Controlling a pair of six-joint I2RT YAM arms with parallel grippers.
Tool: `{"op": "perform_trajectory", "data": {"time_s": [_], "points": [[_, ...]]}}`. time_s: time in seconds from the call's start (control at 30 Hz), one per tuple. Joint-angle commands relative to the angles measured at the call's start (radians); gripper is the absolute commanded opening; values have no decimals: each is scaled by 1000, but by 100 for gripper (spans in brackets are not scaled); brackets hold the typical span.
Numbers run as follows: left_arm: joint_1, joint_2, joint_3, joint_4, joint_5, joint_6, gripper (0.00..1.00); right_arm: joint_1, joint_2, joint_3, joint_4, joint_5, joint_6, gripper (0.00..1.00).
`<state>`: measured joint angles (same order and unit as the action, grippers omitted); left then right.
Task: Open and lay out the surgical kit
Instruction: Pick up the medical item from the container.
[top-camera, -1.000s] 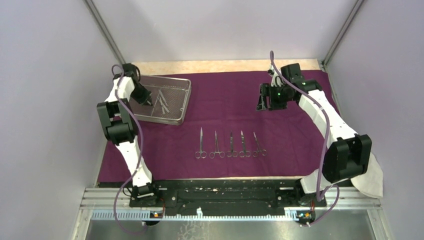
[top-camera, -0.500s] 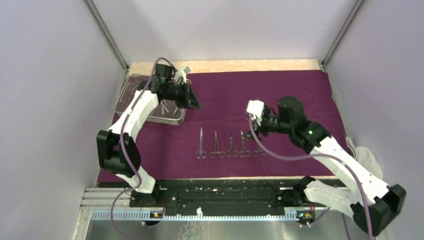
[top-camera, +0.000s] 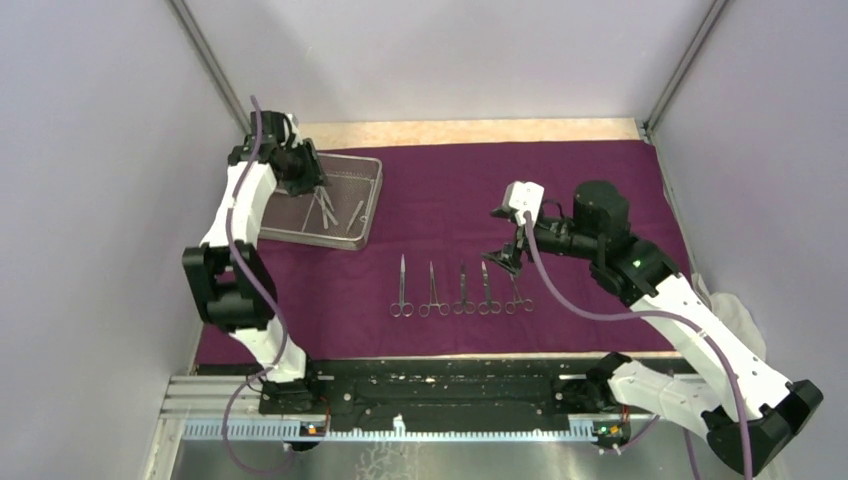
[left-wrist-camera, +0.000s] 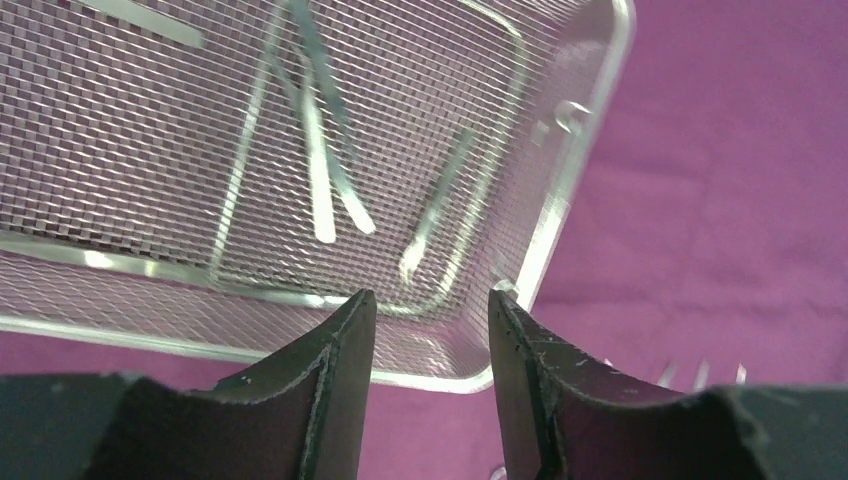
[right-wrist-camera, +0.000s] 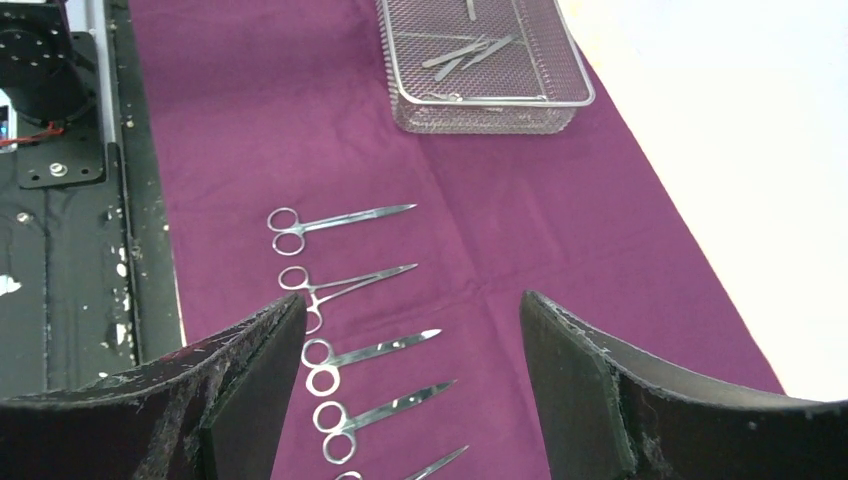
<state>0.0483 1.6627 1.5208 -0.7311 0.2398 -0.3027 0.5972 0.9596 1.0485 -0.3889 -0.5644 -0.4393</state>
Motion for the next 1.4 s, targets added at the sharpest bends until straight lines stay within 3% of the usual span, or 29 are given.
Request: {"op": "perform_trajectory", "data": {"time_s": [0.0,0.2,0.43,1.13,1.37], "points": [[22,182,117,-105,-112,71,53,-5,-9,-19,25,-3,67,78],[24,369,253,-104,-183,49,51,-6,47,-28,26,40,140,77],[22,526,393,-138,-218,36,40,-6,73,-54,38,57,131,77],[15,613,429,-125,-288,57,21,-13,94,-67,15,37,99,76],[7,588,457,-129,-297,95,10,-14,93,-75,23,31,103,75]]}}
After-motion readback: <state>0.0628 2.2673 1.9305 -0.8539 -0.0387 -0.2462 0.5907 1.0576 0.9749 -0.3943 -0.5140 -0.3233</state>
